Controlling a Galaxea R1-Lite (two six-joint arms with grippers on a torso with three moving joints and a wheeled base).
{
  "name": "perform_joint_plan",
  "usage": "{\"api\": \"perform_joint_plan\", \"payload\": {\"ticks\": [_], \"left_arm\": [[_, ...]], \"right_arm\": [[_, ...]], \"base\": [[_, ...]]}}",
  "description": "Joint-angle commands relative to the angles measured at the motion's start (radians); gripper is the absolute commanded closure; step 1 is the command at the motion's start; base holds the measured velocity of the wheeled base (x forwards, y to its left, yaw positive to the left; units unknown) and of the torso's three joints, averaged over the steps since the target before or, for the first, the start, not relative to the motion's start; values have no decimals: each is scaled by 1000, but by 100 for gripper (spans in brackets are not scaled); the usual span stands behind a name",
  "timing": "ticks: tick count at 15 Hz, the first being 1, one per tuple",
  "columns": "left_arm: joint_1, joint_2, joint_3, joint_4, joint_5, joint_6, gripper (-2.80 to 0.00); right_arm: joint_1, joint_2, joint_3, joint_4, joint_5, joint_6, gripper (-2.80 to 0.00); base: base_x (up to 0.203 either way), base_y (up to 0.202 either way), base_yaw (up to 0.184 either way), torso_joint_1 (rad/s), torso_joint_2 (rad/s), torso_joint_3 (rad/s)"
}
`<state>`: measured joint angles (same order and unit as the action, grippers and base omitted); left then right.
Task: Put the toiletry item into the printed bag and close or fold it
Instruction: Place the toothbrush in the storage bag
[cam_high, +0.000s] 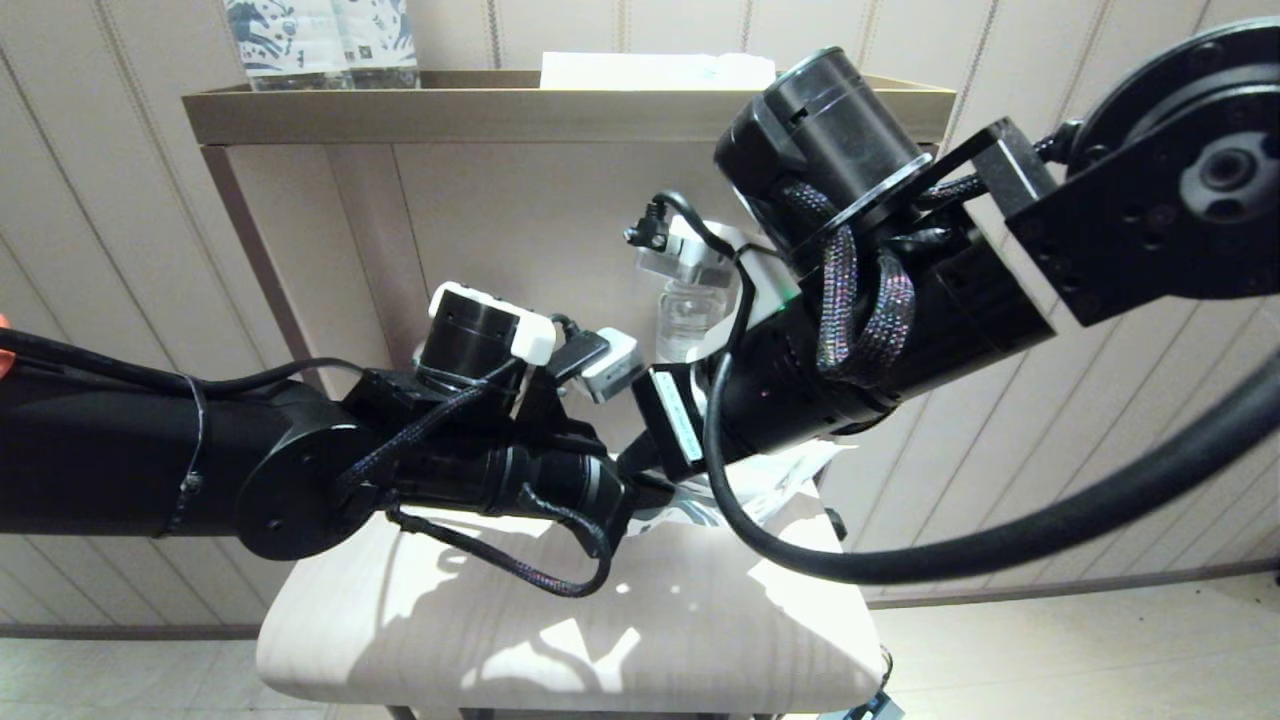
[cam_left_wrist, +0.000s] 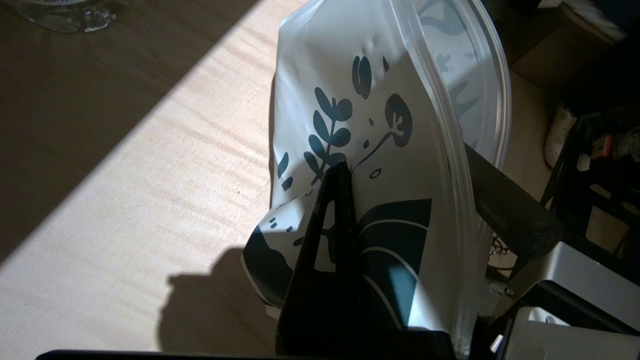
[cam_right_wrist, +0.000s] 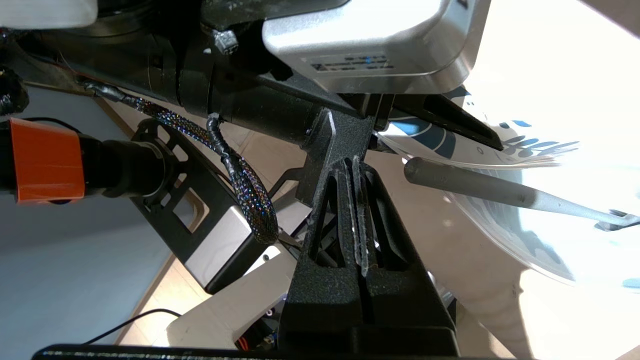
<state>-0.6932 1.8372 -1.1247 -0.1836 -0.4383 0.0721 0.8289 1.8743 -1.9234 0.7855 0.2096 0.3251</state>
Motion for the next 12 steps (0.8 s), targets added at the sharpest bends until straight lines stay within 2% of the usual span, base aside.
{"api": "perform_joint_plan", "payload": {"ticks": [1, 12], "left_arm": [[-2, 0, 0, -4, -3, 0, 0], [-1, 2, 0, -4, -3, 0, 0]], "right_arm": [[-11, 13, 1, 6, 2, 2, 0], [-48, 8, 7, 8, -1, 0, 0]], "base": [[0, 0, 0, 0, 0, 0], [0, 0, 0, 0, 0, 0]]}}
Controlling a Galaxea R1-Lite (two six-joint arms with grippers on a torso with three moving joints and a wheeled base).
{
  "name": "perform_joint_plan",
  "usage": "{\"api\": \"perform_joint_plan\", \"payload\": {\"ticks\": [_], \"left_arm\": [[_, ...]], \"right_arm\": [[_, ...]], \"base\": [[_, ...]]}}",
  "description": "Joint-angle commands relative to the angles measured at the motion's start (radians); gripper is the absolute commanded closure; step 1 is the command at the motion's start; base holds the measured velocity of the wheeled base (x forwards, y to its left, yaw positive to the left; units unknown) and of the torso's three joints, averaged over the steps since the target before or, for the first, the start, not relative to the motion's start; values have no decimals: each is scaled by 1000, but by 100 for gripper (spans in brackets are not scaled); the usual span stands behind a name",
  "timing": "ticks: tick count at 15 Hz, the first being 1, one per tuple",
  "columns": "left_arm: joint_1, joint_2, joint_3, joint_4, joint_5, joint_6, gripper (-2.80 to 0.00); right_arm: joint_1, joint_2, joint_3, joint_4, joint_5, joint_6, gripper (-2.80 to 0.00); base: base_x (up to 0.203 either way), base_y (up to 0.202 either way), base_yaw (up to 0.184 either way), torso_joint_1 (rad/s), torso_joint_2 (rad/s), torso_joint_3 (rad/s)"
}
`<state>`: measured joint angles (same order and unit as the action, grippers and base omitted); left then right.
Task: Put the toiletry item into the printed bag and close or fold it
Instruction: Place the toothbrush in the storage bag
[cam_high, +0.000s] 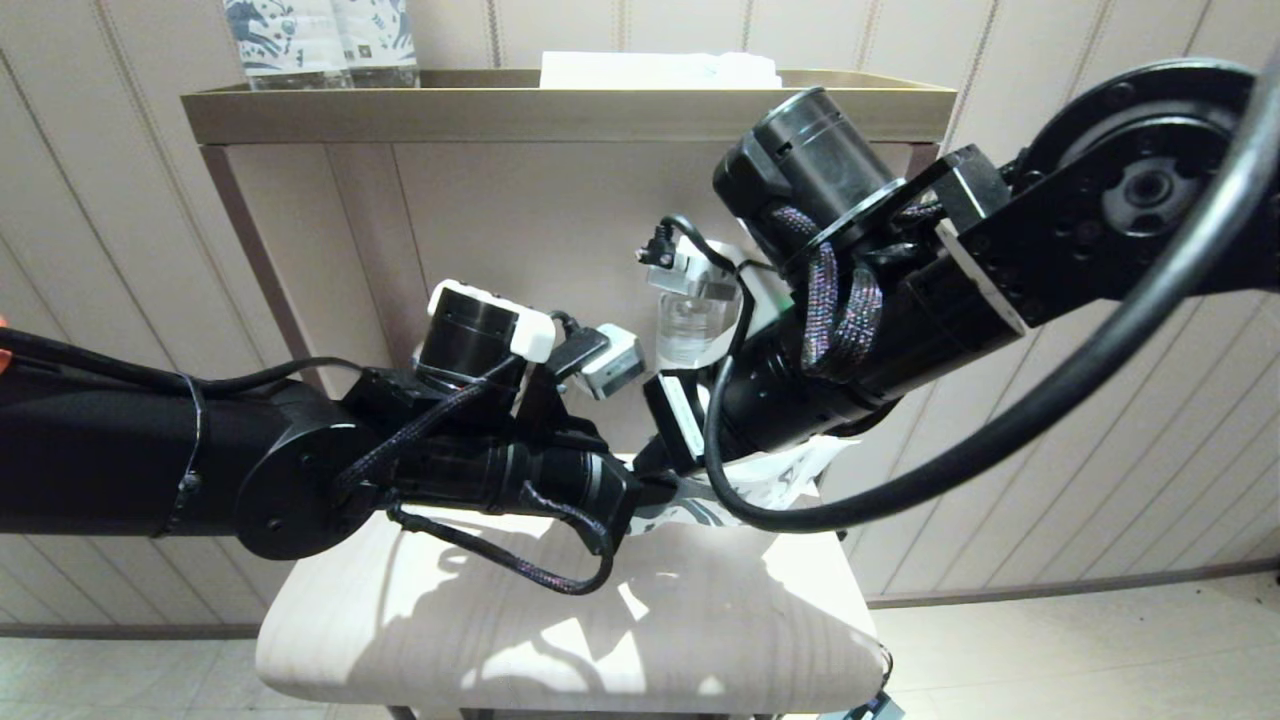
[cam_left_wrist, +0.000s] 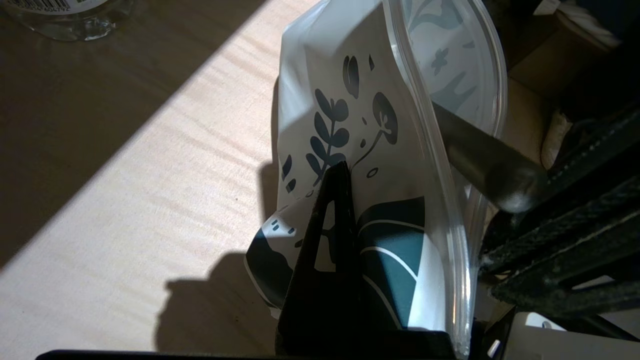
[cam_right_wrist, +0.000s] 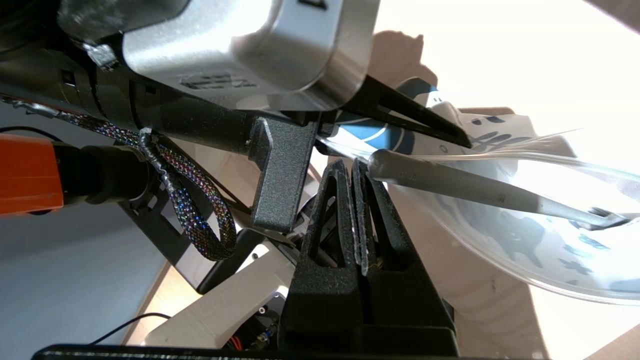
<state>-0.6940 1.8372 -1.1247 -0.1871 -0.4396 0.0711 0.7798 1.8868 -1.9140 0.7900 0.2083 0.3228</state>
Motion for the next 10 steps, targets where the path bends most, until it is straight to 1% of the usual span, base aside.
{"api": "perform_joint_plan", "payload": {"ticks": [1, 4, 10], "left_arm": [[-1, 2, 0, 0, -2, 1, 0], [0, 2, 0, 0, -2, 1, 0], [1, 4, 0, 0, -2, 1, 0]], "right_arm": [[4, -9, -3, 4, 2, 2, 0], [27, -21, -8, 5, 0, 2, 0], [24, -15, -13, -2, 0, 2, 0]], "base": [[0, 0, 0, 0, 0, 0], [0, 0, 0, 0, 0, 0], [0, 0, 0, 0, 0, 0]]}}
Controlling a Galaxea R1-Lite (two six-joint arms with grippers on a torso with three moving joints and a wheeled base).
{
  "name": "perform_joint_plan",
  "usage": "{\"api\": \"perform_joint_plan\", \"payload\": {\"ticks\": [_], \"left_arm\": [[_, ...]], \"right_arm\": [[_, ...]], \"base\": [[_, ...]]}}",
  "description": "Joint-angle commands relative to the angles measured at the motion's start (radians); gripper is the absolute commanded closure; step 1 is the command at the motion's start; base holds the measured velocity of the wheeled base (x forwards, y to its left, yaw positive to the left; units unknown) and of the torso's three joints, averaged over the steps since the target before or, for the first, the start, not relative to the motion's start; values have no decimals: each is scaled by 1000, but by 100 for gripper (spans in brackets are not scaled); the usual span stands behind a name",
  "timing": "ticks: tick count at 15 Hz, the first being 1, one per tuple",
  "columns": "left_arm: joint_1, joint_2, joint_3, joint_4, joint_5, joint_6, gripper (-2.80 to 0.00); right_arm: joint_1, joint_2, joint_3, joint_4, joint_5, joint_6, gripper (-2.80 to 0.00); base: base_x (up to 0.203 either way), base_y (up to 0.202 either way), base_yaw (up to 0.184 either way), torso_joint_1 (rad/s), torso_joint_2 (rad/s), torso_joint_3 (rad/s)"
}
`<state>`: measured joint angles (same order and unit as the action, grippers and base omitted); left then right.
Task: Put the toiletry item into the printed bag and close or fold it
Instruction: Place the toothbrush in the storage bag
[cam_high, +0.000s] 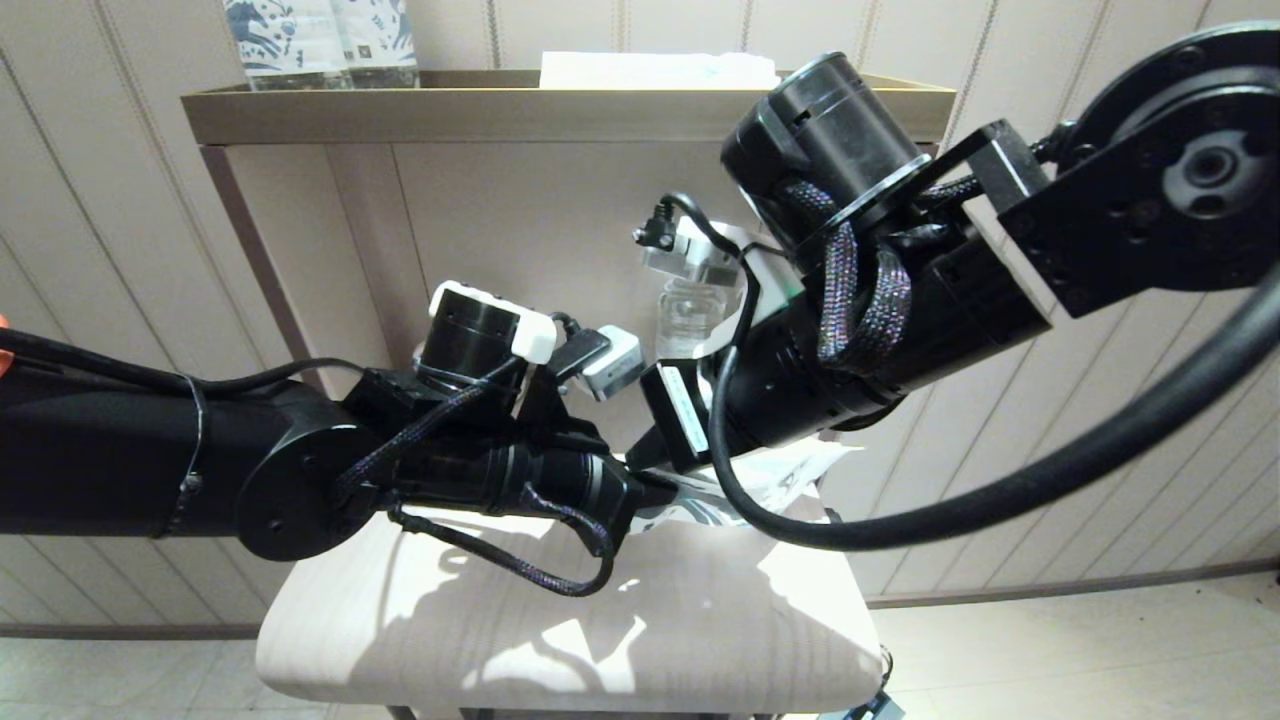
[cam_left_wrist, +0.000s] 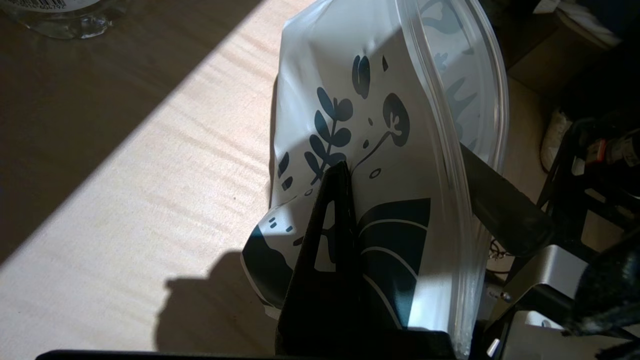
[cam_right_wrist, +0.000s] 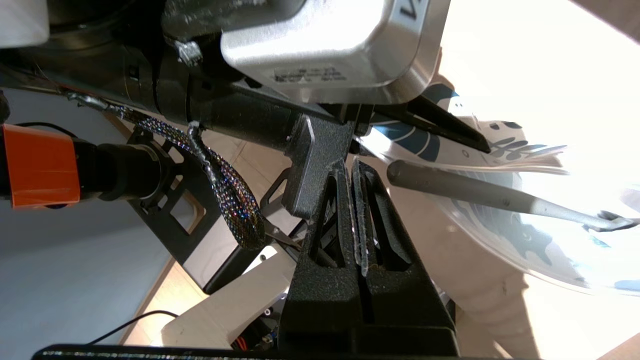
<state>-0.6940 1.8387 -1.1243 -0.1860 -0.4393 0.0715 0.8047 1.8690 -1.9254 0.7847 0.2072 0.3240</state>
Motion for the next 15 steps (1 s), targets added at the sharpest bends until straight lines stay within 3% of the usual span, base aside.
{"api": "perform_joint_plan", "payload": {"ticks": [1, 15], "left_arm": [[-1, 2, 0, -1, -2, 1, 0], [-1, 2, 1, -1, -2, 2, 0]], "right_arm": [[-5, 6, -4, 1, 1, 0, 0], [-33, 29, -2, 2, 0, -2, 0]], "base": [[0, 0, 0, 0, 0, 0], [0, 0, 0, 0, 0, 0]]}}
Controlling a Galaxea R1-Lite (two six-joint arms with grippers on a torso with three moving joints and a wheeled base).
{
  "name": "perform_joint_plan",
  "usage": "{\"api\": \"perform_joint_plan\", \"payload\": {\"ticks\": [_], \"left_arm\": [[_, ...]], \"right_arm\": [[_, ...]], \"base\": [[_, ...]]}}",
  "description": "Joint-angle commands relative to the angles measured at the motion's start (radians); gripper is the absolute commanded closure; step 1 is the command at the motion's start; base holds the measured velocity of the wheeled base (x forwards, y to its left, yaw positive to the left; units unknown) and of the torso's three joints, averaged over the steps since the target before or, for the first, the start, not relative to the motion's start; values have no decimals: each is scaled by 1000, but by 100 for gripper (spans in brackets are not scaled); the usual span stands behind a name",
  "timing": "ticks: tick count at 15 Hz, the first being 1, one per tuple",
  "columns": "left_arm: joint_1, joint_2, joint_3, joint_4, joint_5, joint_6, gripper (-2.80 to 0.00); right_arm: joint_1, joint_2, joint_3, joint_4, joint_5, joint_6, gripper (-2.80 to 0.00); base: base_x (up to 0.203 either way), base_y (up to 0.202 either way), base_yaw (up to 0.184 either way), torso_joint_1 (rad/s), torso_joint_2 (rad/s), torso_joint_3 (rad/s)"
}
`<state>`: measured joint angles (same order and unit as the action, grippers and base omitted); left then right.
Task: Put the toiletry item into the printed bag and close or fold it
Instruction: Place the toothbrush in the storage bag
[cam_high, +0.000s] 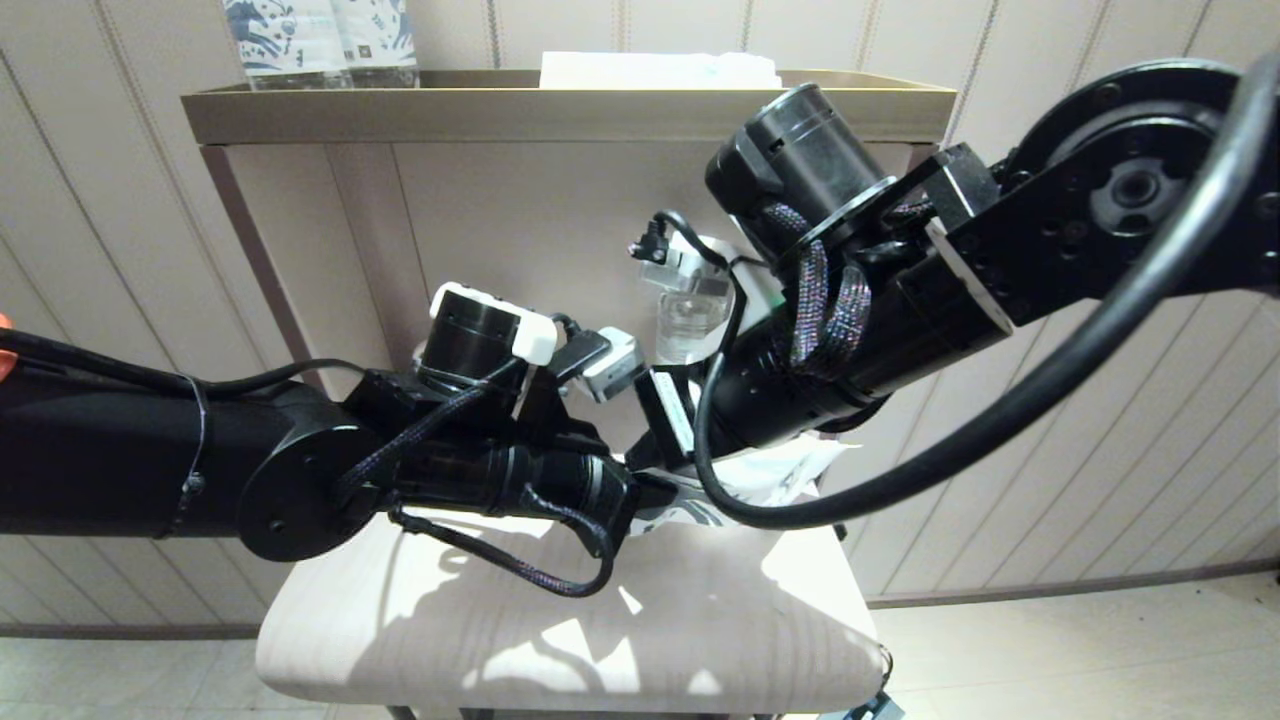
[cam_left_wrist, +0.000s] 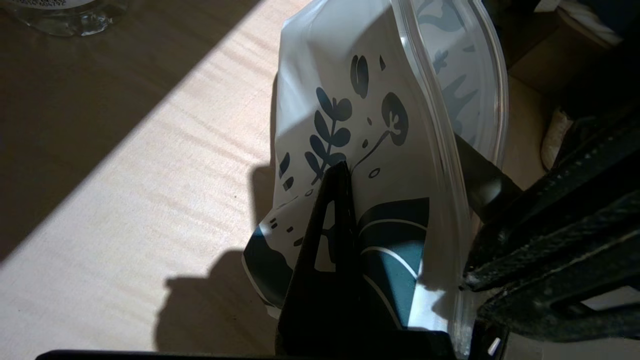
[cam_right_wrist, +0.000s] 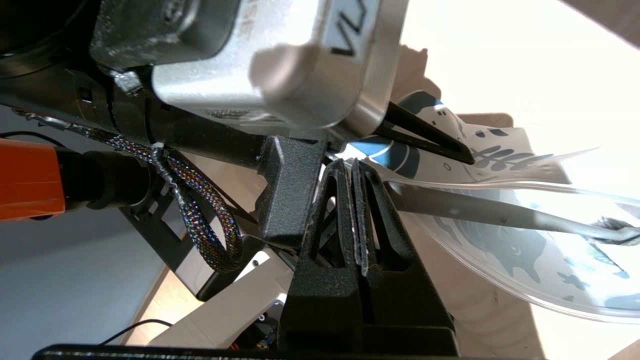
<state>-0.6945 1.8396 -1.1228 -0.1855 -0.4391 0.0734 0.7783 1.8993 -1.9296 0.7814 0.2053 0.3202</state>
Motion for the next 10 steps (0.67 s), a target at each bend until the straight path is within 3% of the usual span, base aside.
{"api": "perform_joint_plan", "payload": {"ticks": [1, 10], "left_arm": [[0, 1, 0, -2, -3, 0, 0], [0, -8, 0, -2, -3, -1, 0]], "right_arm": [[-13, -3, 3, 7, 2, 2, 0], [-44, -22, 60, 7, 2, 3, 0]], "base": [[0, 0, 0, 0, 0, 0], [0, 0, 0, 0, 0, 0]]}}
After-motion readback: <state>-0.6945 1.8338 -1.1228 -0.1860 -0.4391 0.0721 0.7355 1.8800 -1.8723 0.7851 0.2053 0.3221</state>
